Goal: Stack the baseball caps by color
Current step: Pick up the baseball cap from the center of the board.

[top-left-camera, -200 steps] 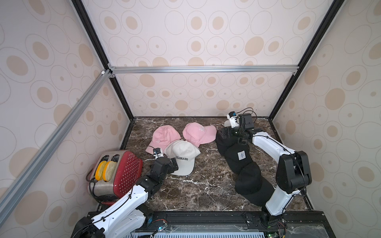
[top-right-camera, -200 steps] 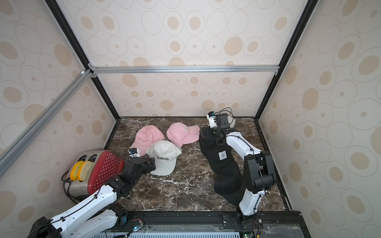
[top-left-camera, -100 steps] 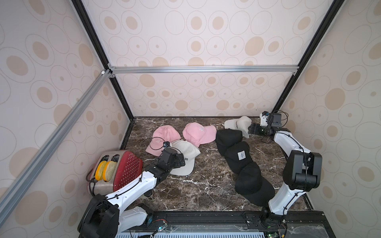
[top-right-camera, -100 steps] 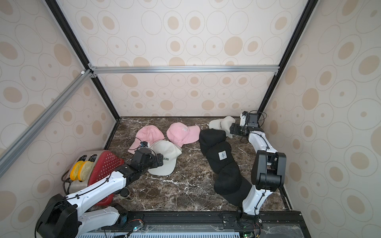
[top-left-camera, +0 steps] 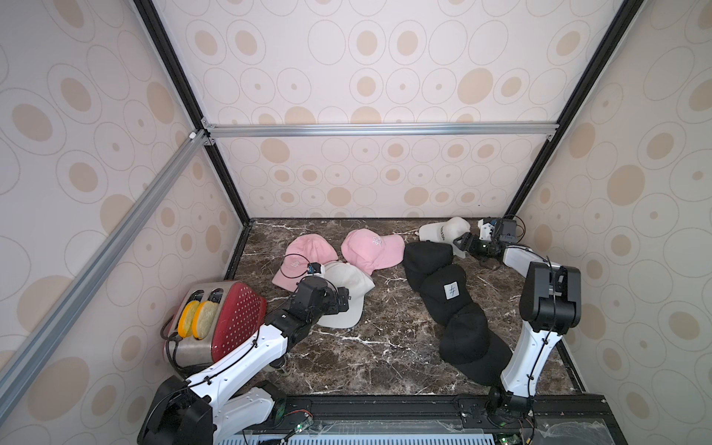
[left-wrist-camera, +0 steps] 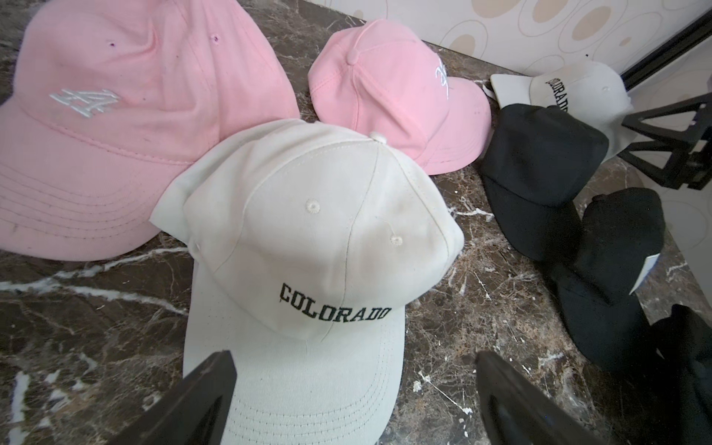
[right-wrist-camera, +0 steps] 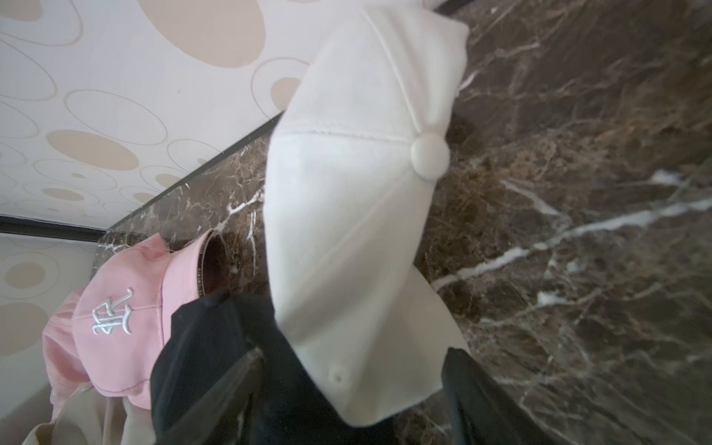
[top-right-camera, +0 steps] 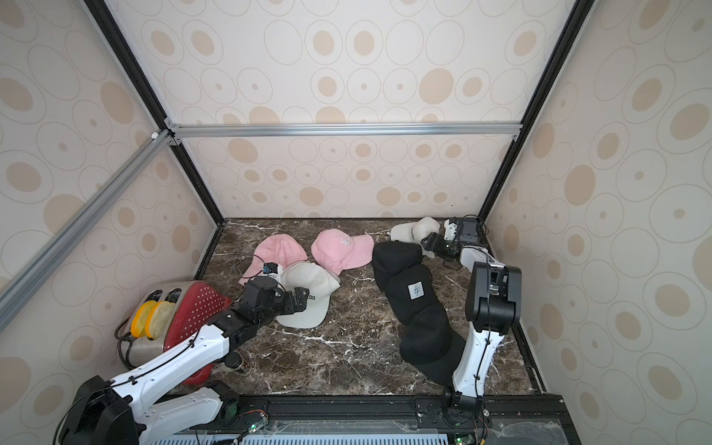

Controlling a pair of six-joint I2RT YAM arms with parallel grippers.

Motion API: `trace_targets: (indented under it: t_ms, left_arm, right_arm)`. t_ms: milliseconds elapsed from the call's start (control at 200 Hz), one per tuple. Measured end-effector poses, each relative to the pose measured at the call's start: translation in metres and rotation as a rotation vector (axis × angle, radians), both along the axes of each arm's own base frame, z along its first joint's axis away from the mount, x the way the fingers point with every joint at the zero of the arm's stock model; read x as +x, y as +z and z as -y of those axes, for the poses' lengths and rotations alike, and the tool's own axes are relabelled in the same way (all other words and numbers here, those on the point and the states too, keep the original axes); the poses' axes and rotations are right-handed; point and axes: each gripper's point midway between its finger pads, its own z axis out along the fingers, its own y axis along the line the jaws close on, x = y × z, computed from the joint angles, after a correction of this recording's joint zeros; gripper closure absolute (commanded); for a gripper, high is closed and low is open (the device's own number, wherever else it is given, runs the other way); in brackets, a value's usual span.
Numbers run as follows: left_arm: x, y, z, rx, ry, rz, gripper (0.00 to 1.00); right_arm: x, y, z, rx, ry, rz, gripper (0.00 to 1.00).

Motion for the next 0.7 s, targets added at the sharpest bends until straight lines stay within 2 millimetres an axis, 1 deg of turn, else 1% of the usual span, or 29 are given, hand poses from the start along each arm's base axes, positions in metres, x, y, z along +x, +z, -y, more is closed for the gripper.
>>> trace_targets:
  t_ms: [55, 135, 165, 391, 416, 481, 511, 616, 661, 701]
  left_arm:
    - [-0.001, 0.000, 0.002, -0.004, -0.010, -0.001, 0.01]
    - [-0.001, 0.000, 0.003, -0.005, -0.019, -0.001, 0.01]
    - [-0.001, 0.001, 0.003, -0.005, -0.020, 0.000, 0.01]
    - [-0.004, 0.008, -0.002, -0.013, -0.009, 0.034, 0.01]
    - [-0.004, 0.008, -0.002, -0.012, -0.008, 0.034, 0.01]
    - [-0.005, 0.007, -0.002, -0.011, -0.009, 0.032, 0.01]
    - [-0.005, 0.006, -0.002, -0.011, -0.009, 0.031, 0.01]
    - [-0.005, 0.004, -0.002, -0.012, -0.011, 0.030, 0.01]
    - [-0.006, 0.003, -0.002, -0.013, -0.014, 0.028, 0.01]
    - [-0.006, 0.003, -0.001, -0.014, -0.021, 0.026, 0.01]
  right_arm:
    - [0.006, 0.004, -0.001, 0.004, 0.000, 0.018, 0.28]
    - [0.011, 0.009, -0.002, 0.003, 0.001, 0.042, 0.35]
    - [0.013, 0.010, -0.002, 0.004, 0.001, 0.048, 0.39]
    - [0.018, 0.009, -0.005, 0.008, -0.002, 0.064, 0.62]
    - [0.018, 0.010, -0.005, 0.007, -0.001, 0.070, 0.66]
    - [0.021, 0.012, -0.004, 0.004, -0.004, 0.092, 0.82]
    - [0.021, 0.011, -0.004, 0.001, -0.005, 0.101, 0.87]
    - [0.021, 0.007, -0.001, -0.009, -0.019, 0.107, 0.95]
    - [0.021, 0.007, 0.000, -0.015, -0.021, 0.113, 1.00]
    - [0.021, 0.008, 0.001, -0.023, -0.023, 0.120, 1.00]
